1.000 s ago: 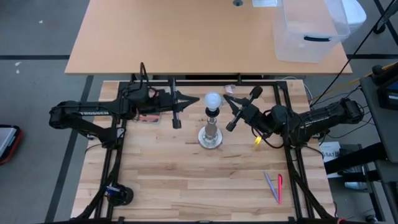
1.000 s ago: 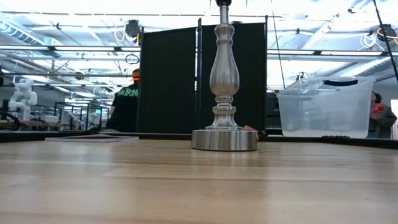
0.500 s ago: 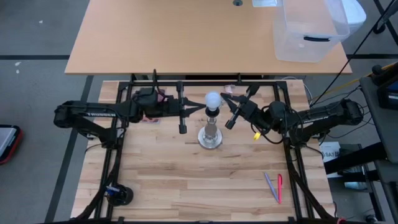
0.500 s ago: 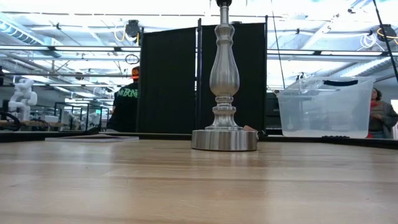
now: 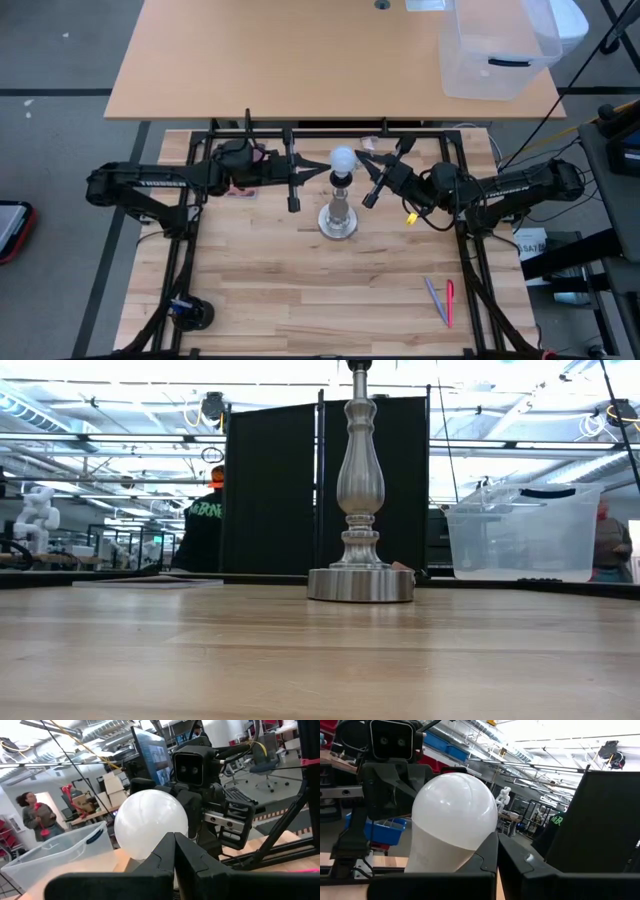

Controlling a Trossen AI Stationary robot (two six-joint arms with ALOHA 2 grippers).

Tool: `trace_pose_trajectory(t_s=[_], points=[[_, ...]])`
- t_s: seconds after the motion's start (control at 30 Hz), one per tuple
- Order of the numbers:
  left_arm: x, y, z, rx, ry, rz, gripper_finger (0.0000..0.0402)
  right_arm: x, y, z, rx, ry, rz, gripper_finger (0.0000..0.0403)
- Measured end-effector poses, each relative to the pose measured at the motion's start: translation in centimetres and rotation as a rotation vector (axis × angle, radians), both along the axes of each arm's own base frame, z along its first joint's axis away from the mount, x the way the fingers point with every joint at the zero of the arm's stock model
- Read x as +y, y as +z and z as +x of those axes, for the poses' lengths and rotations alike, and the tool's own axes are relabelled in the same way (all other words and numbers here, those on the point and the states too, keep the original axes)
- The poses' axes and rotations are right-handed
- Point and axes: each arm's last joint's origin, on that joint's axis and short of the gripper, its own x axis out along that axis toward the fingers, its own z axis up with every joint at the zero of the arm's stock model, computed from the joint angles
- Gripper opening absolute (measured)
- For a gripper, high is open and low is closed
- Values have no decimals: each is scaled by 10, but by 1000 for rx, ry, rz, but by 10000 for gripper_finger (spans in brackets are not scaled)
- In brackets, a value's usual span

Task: Screw lightbulb
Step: Insert the lightbulb into the silver lamp

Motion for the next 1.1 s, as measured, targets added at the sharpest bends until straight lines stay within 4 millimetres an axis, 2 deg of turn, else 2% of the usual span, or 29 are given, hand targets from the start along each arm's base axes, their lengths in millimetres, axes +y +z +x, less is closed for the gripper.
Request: trace_pose_trajectory(t_s=[0.73,0.9,1.1], points=[[3,-6,0,61,51,-11,2,15,-4,0,58,32,-26,0],[5,-7,1,63,86,-14,2,23,-6,1,74,91,-40,0],[7,-7,1,62,86,-15,2,27,-7,0,81,64,-28,0]])
